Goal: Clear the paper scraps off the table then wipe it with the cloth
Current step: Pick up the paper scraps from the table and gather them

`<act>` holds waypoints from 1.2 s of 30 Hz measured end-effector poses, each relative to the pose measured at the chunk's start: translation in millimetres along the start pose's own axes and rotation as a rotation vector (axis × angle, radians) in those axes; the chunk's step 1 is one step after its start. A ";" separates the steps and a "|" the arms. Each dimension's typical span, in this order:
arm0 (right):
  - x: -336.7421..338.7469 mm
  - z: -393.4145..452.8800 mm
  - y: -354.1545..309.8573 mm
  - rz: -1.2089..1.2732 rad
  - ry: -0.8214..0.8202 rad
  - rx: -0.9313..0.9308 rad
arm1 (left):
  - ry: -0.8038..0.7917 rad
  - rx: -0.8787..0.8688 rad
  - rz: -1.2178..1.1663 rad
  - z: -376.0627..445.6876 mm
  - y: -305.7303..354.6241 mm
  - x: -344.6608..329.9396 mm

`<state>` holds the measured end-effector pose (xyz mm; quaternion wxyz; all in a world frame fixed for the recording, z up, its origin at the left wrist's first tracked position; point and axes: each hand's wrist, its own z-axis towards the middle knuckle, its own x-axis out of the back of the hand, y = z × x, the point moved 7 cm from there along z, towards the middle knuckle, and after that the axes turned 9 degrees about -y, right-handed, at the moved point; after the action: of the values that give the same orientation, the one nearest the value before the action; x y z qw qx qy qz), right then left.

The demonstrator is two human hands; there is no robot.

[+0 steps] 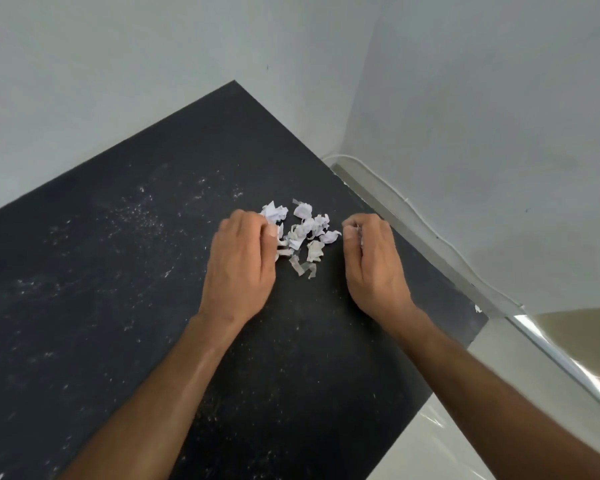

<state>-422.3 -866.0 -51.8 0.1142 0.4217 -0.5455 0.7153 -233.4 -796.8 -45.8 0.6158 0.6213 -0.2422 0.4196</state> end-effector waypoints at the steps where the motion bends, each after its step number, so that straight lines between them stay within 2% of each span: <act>1: -2.7 9.6 -2.7 -0.004 0.020 0.009 | -0.012 0.013 0.024 9.9 -3.8 -2.9; 4: -21.1 29.7 -3.8 -0.005 0.009 0.024 | -0.095 -0.032 0.039 22.4 -5.6 -25.4; 7: -37.3 30.0 -5.7 0.012 -0.123 0.053 | -0.154 -0.088 -0.083 20.4 1.9 -40.4; 10: -35.1 28.3 -5.7 0.105 -0.223 0.114 | -0.099 -0.063 -0.240 19.8 0.9 -35.0; 14: -38.4 36.8 -9.9 0.101 -0.317 0.184 | -0.073 -0.014 -0.336 20.9 -2.1 -28.9; 16: -40.8 42.3 -16.5 0.107 -0.305 0.200 | -0.049 -0.013 -0.369 21.6 -1.5 -27.0; 20: -28.5 58.6 -19.9 0.130 -0.176 0.176 | 0.040 0.007 -0.383 27.2 -5.5 -15.3; 22: -27.4 68.1 -16.7 0.099 -0.200 0.157 | 0.055 0.014 -0.330 33.1 -12.0 -9.2; 26: -41.5 73.0 -15.1 0.039 -0.338 0.189 | -0.110 0.077 -0.183 46.9 -22.5 -14.7; 28: -44.1 69.4 -17.1 0.049 -0.369 0.216 | -0.158 0.078 -0.213 44.1 -20.6 -16.6; 32: -44.4 60.9 -16.5 0.055 -0.340 0.263 | -0.168 0.102 -0.331 28.2 -23.1 -16.6; 36: -54.6 52.3 -27.3 -0.039 -0.340 0.314 | -0.198 0.128 -0.332 25.3 -24.2 -17.7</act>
<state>-346.5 -885.2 -70.3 -0.0327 0.5593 -0.4305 0.7076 -217.3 -822.1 -71.1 0.6091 0.7287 -0.1686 0.2639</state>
